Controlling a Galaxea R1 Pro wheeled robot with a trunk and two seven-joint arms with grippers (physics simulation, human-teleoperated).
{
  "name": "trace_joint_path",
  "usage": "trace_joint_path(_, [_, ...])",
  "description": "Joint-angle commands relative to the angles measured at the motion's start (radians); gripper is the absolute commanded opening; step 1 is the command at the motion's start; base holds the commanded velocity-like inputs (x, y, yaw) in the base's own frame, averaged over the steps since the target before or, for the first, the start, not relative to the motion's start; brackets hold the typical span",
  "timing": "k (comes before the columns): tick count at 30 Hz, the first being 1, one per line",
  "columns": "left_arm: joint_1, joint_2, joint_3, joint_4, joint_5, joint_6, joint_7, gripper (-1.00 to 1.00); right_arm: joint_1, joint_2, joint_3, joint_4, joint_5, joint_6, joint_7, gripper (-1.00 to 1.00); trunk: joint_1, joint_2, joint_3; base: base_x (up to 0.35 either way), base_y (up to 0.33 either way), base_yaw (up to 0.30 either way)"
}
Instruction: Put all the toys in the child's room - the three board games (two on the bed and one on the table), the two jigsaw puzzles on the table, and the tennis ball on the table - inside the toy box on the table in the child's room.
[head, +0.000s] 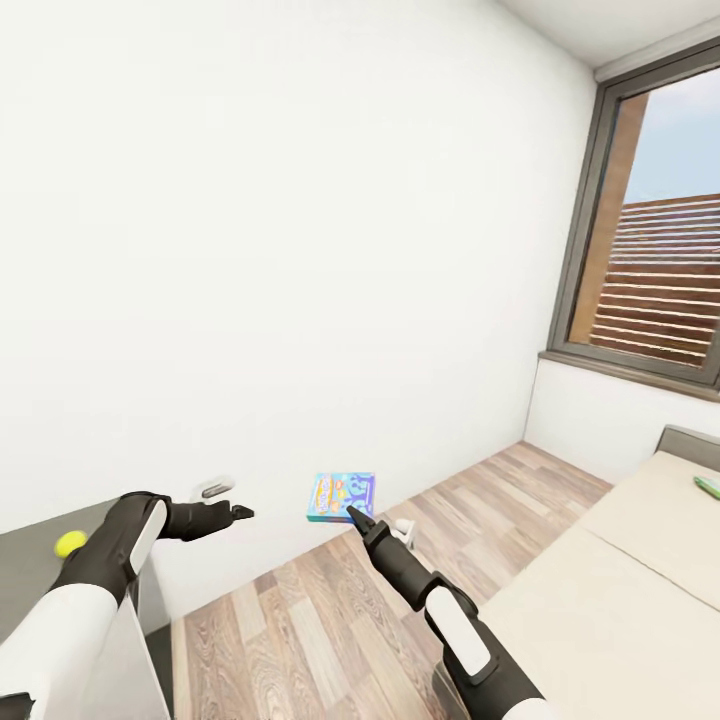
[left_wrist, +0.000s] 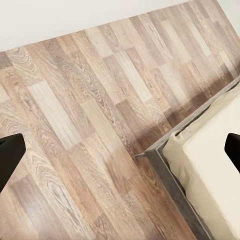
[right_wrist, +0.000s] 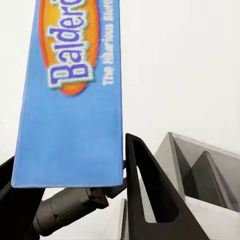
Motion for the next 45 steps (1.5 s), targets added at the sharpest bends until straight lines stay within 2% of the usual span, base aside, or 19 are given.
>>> trace_joint_path(1, [0.0,0.0,0.002,0.0,0.008,0.008,0.002,1.0,0.0,0.0,0.0,0.001,-0.011,0.007,0.001,-1.0,-0.004,0.007,0.003,0.0,0.0,0.071])
trace_joint_path(14, [0.0,0.0,0.002,0.0,0.004,0.008,0.002,1.0,0.0,0.0,0.0,0.001,-0.012,0.005,0.002,-1.0,-0.004,0.007,0.003,0.0,0.0,0.01])
trace_joint_path(19, [0.0,0.0,0.002,0.0,-0.029,0.008,0.003,1.0,0.0,0.002,0.0,0.0,-0.008,0.005,0.002,-1.0,-0.004,0.007,0.003,0.0,-0.057,0.073])
trace_joint_path(25, [0.0,-0.008,0.003,0.0,-0.042,0.008,0.003,1.0,0.0,0.003,0.0,0.001,-0.007,0.005,0.001,-1.0,-0.004,0.007,0.003,0.0,-0.129,0.251])
trace_joint_path(45, [0.0,-0.011,0.002,0.0,-0.044,0.003,0.012,1.0,0.0,0.001,-0.004,0.001,-0.009,0.008,0.001,-1.0,-0.004,0.007,0.003,0.0,-0.042,0.283])
